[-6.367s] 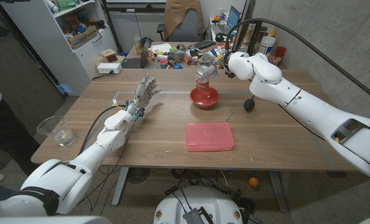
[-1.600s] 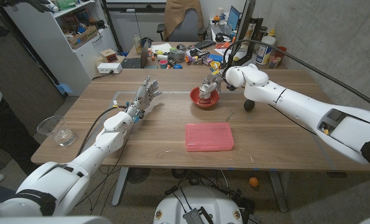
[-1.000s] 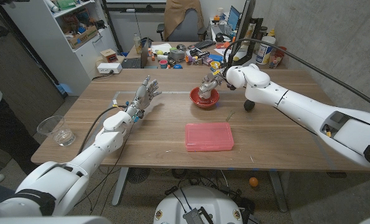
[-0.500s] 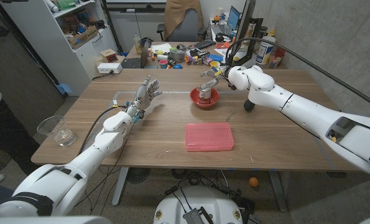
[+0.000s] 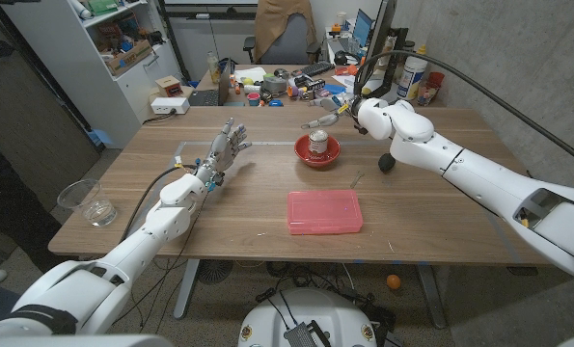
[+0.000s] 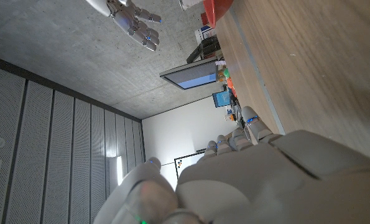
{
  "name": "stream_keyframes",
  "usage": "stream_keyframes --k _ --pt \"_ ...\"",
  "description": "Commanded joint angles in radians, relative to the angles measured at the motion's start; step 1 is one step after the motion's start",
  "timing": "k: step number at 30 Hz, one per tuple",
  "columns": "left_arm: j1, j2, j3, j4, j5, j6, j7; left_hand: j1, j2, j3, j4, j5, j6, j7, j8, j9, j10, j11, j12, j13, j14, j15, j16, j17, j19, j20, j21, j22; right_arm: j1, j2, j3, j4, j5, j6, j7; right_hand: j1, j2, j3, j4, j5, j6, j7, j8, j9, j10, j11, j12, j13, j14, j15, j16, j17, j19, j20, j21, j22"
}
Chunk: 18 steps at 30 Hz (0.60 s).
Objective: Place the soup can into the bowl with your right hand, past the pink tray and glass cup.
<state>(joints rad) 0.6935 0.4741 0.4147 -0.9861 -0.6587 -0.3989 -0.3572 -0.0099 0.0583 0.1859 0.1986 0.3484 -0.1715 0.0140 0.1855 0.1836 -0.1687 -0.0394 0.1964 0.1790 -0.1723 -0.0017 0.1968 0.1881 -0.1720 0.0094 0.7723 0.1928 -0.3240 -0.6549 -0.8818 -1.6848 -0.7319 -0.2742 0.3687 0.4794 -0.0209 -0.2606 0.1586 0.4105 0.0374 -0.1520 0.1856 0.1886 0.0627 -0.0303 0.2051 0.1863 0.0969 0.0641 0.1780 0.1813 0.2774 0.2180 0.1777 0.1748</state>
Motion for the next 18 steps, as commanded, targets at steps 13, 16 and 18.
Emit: stream_keyframes --k 13,16,18 --pt "0.068 0.043 -0.02 -0.097 -0.018 -0.001 0.017 -0.001 0.13 -0.005 0.003 0.011 -0.271 0.003 0.007 0.004 -0.307 0.005 0.004 0.004 -0.281 0.006 0.005 0.003 -0.296 0.004 -0.002 0.002 -0.025 -0.003 0.076 -0.096 0.028 -0.009 -0.024 -0.019 0.009 -0.021 -0.007 0.001 0.043 -0.001 0.022 0.004 0.061 -0.004 0.026 0.002 0.036 -0.006 0.017 0.001 -0.001 0.001 0.013 0.005" --pt "0.074 0.048 -0.022 -0.107 -0.021 -0.001 0.016 -0.002 0.13 -0.006 0.003 0.011 -0.271 0.003 0.007 0.004 -0.306 0.004 0.004 0.004 -0.281 0.005 0.005 0.003 -0.295 0.004 -0.002 0.002 -0.028 -0.005 0.083 -0.116 0.023 -0.022 -0.028 -0.018 0.01 -0.021 -0.008 0.001 0.041 -0.001 0.02 0.005 0.053 -0.005 0.022 0.002 0.033 -0.004 0.015 0.0 0.001 0.001 0.013 0.005" --pt "0.078 0.051 -0.023 -0.113 -0.022 -0.001 0.015 -0.002 0.13 -0.006 0.003 0.011 -0.271 0.003 0.007 0.004 -0.306 0.004 0.004 0.004 -0.281 0.006 0.005 0.003 -0.295 0.004 -0.002 0.002 -0.029 -0.006 0.088 -0.131 0.017 -0.034 -0.028 -0.017 0.012 -0.022 -0.01 0.001 0.041 -0.001 0.02 0.005 0.059 -0.005 0.024 0.002 0.036 -0.004 0.016 0.0 0.002 0.001 0.014 0.005"
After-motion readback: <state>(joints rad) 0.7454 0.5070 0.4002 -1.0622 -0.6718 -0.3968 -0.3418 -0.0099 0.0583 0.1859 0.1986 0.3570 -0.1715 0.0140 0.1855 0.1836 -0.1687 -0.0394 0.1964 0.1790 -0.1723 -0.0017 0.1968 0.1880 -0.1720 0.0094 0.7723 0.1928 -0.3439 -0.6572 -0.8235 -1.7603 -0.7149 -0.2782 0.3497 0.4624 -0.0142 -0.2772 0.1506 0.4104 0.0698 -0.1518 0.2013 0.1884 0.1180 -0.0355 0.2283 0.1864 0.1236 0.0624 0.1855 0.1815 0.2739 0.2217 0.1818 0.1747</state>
